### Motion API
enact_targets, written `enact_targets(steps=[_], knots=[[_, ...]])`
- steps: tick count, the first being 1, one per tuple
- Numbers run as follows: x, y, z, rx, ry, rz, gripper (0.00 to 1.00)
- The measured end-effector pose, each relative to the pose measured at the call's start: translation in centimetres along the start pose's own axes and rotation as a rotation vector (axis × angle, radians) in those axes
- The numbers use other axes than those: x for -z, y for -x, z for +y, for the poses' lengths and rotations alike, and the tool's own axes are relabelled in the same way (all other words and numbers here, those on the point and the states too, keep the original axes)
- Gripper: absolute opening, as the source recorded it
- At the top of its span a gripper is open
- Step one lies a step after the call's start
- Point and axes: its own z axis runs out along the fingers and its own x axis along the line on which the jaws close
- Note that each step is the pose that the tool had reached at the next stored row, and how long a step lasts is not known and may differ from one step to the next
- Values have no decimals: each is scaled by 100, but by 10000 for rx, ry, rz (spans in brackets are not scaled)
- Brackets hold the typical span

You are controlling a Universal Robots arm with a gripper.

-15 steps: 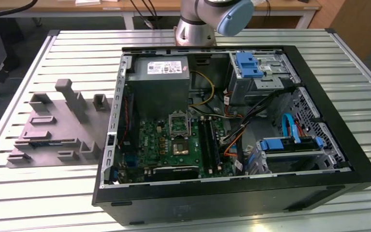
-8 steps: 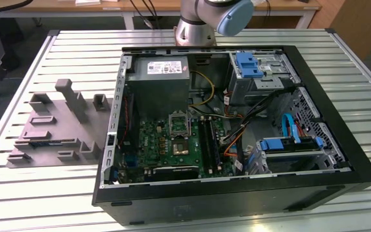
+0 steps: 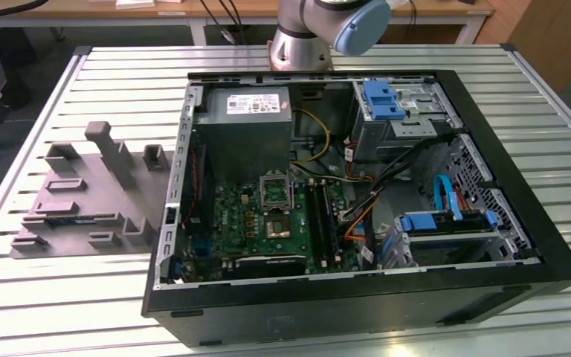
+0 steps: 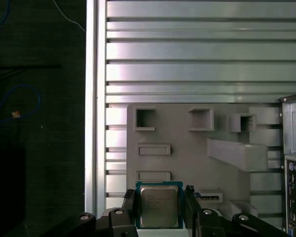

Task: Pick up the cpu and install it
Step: 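Pick up the cpu and move it towards the insertion slot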

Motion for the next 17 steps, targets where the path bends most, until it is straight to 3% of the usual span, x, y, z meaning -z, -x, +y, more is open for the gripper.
enact_targets(steps=[7, 17], knots=[[33, 1, 2, 0, -1, 2, 47], [184, 3, 10, 0, 0, 0, 47]])
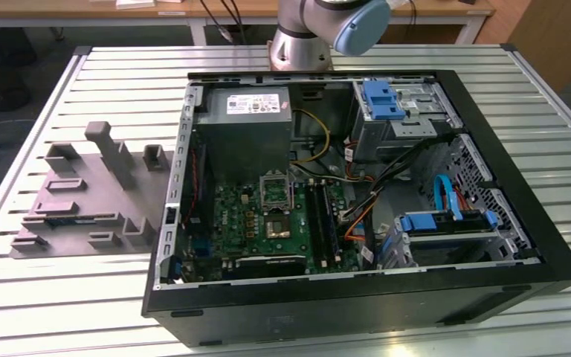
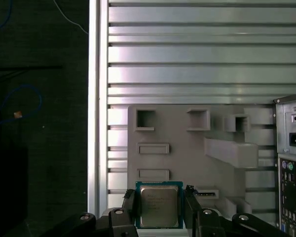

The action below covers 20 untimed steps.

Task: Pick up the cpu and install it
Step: 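Pick up the cpu and move it towards the insertion slot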

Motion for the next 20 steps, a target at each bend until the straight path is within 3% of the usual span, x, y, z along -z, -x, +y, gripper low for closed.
enact_targets(steps=[5, 20], knots=[[42, 0, 2, 0, 1, -1, 47], [43, 40, 3, 0, 10, 0, 47]])
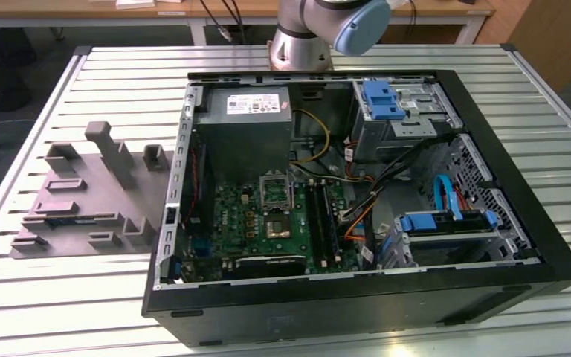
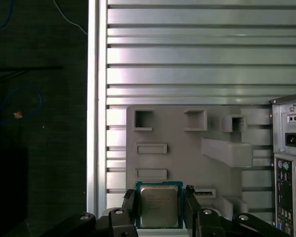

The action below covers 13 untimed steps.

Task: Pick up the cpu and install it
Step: 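Pick up the cpu and move it towards the insertion slot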

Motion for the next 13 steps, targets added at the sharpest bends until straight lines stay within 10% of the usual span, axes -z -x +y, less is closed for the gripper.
enact_targets(steps=[13], knots=[[-2, 157, 4, 0, 1, 0, 47]])
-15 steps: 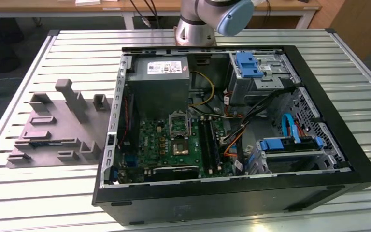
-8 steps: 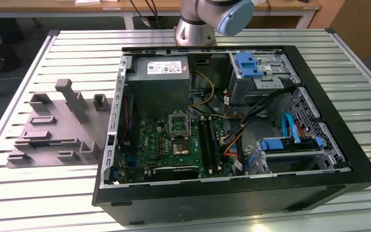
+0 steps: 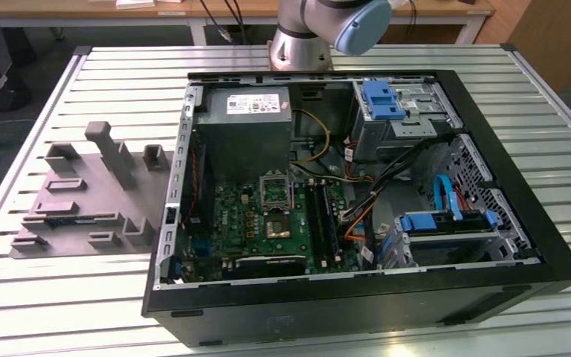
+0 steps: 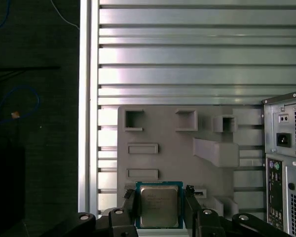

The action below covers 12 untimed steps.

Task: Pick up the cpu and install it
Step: 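Pick up the cpu and move it towards the insertion slot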

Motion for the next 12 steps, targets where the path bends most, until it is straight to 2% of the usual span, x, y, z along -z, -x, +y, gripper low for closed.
enact_targets(steps=[12], knots=[[-1, 47, 2, -1, 1, 0, 47]])
